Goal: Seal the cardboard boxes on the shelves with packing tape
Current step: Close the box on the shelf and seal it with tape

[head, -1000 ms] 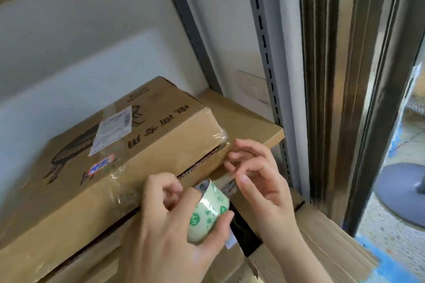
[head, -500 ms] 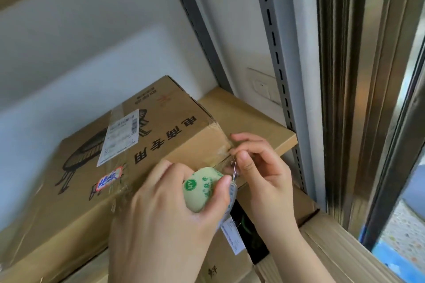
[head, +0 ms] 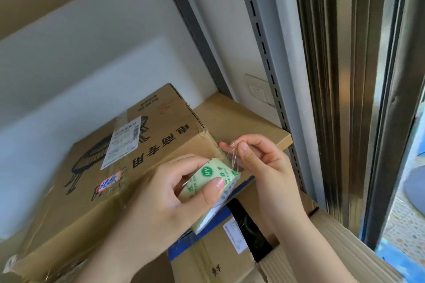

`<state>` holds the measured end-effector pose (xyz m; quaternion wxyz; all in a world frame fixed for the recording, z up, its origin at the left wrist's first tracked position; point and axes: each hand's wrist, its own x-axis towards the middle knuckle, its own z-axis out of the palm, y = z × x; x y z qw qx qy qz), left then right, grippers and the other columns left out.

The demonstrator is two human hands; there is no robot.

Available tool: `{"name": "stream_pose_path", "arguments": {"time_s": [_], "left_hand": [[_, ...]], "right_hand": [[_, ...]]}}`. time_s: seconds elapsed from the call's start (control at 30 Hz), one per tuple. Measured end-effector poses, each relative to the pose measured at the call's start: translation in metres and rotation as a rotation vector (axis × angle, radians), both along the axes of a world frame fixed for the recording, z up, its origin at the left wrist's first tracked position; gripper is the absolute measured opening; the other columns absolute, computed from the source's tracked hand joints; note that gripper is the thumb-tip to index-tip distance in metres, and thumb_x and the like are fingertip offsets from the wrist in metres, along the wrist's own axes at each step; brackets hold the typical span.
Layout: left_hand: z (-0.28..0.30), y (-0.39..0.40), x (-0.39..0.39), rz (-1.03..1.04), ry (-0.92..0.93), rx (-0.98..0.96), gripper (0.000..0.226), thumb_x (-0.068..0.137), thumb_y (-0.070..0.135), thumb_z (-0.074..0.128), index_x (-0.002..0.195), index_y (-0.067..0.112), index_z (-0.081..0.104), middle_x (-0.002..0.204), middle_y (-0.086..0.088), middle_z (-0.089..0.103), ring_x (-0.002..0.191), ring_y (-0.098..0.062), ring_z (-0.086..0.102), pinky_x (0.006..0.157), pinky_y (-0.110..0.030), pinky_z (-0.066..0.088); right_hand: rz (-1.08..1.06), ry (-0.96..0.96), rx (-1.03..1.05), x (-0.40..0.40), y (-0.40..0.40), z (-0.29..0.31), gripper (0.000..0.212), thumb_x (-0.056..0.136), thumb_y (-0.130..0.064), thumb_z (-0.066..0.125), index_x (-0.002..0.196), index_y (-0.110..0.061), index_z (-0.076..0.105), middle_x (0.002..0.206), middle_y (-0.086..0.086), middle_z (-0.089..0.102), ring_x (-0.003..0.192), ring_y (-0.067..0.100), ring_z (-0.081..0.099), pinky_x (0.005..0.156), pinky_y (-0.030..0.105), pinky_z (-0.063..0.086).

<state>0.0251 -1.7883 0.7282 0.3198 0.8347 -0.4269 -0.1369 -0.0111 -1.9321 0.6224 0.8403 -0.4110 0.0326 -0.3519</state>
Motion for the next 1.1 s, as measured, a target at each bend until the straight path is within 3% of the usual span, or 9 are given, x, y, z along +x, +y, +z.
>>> {"name": "stream_pose_path", "arguments": {"time_s": [0.13, 0.2, 0.23, 0.33, 0.47, 0.67, 0.83, 1.0, 1.1], "left_hand": [[0.009, -0.001, -0.006, 0.006, -0.181, 0.085, 0.04, 0.085, 0.058, 0.057, 0.098, 0.022, 0.071, 0.084, -0.001, 0.065, 0.077, -0.021, 0.064, 0.064, -0.047, 0.053], [0.014, -0.003, -0.016, 0.061, -0.384, 0.162, 0.046, 0.078, 0.069, 0.048, 0.093, 0.029, 0.068, 0.082, 0.005, 0.062, 0.068, -0.013, 0.059, 0.053, -0.032, 0.049], [0.014, -0.006, -0.022, 0.091, -0.479, 0.224, 0.05, 0.073, 0.073, 0.04, 0.092, 0.035, 0.065, 0.084, 0.01, 0.06, 0.068, -0.009, 0.056, 0.048, -0.02, 0.04], [0.011, -0.011, -0.038, 0.185, -0.616, 0.366, 0.064, 0.061, 0.08, 0.015, 0.097, 0.042, 0.053, 0.097, 0.02, 0.053, 0.084, -0.001, 0.052, 0.054, -0.02, 0.038], [0.003, -0.001, -0.032, 0.208, -0.603, 0.287, 0.062, 0.063, 0.085, 0.018, 0.104, 0.051, 0.049, 0.106, 0.028, 0.052, 0.089, 0.004, 0.054, 0.056, -0.017, 0.042], [0.0, 0.022, -0.027, 0.064, -0.518, 0.36, 0.058, 0.071, 0.088, 0.018, 0.115, 0.058, 0.041, 0.127, 0.034, 0.033, 0.1, 0.006, 0.054, 0.068, -0.02, 0.052], [0.017, 0.026, -0.034, 0.024, -0.6, 0.529, 0.056, 0.063, 0.076, 0.019, 0.114, 0.054, 0.027, 0.133, 0.036, 0.015, 0.079, 0.0, 0.057, 0.063, -0.015, 0.043], [0.013, 0.023, -0.045, 0.096, -0.79, 0.548, 0.065, 0.06, 0.071, 0.004, 0.115, 0.043, 0.027, 0.127, 0.026, 0.023, 0.084, -0.007, 0.059, 0.066, -0.016, 0.042], [0.009, 0.024, -0.044, 0.188, -0.75, 0.465, 0.066, 0.06, 0.076, 0.008, 0.116, 0.047, 0.024, 0.123, 0.025, 0.032, 0.094, -0.004, 0.059, 0.073, -0.019, 0.05]], "right_hand": [[0.033, 0.044, 0.001, 0.0, 0.002, 0.004, 0.014, 0.095, -0.008, 0.057, 0.091, -0.009, 0.071, 0.091, 0.009, 0.076, 0.097, 0.022, 0.071, 0.085, 0.035, 0.057], [0.014, 0.065, 0.03, 0.002, 0.009, 0.004, 0.019, 0.096, -0.009, 0.058, 0.086, -0.015, 0.074, 0.091, 0.008, 0.076, 0.093, 0.028, 0.07, 0.086, 0.041, 0.055], [-0.004, 0.073, 0.042, 0.004, 0.013, 0.004, 0.022, 0.096, -0.01, 0.059, 0.083, -0.019, 0.075, 0.092, 0.008, 0.076, 0.094, 0.03, 0.069, 0.087, 0.044, 0.054], [-0.044, 0.066, 0.081, 0.01, 0.023, 0.006, 0.029, 0.096, -0.006, 0.058, 0.079, -0.021, 0.075, 0.09, 0.011, 0.075, 0.095, 0.029, 0.071, 0.088, 0.045, 0.055], [-0.102, 0.054, 0.041, 0.011, 0.027, 0.006, 0.028, 0.097, -0.005, 0.055, 0.081, -0.019, 0.072, 0.089, 0.011, 0.075, 0.096, 0.026, 0.071, 0.086, 0.044, 0.056], [-0.116, 0.016, -0.063, 0.003, 0.026, -0.002, 0.02, 0.097, -0.008, 0.055, 0.086, -0.016, 0.071, 0.092, 0.01, 0.074, 0.101, 0.025, 0.071, 0.086, 0.048, 0.055], [-0.116, 0.02, -0.134, 0.001, 0.032, -0.002, 0.021, 0.096, -0.01, 0.056, 0.086, -0.02, 0.071, 0.097, 0.009, 0.075, 0.101, 0.023, 0.071, 0.085, 0.045, 0.055], [-0.24, 0.137, -0.168, 0.009, 0.051, 0.003, 0.022, 0.097, -0.01, 0.058, 0.084, -0.02, 0.072, 0.085, 0.0, 0.074, 0.082, 0.019, 0.07, 0.075, 0.04, 0.058], [-0.275, 0.197, -0.189, 0.017, 0.058, 0.005, 0.019, 0.097, -0.012, 0.059, 0.084, -0.02, 0.072, 0.08, -0.003, 0.072, 0.076, 0.015, 0.067, 0.069, 0.03, 0.054]]}}
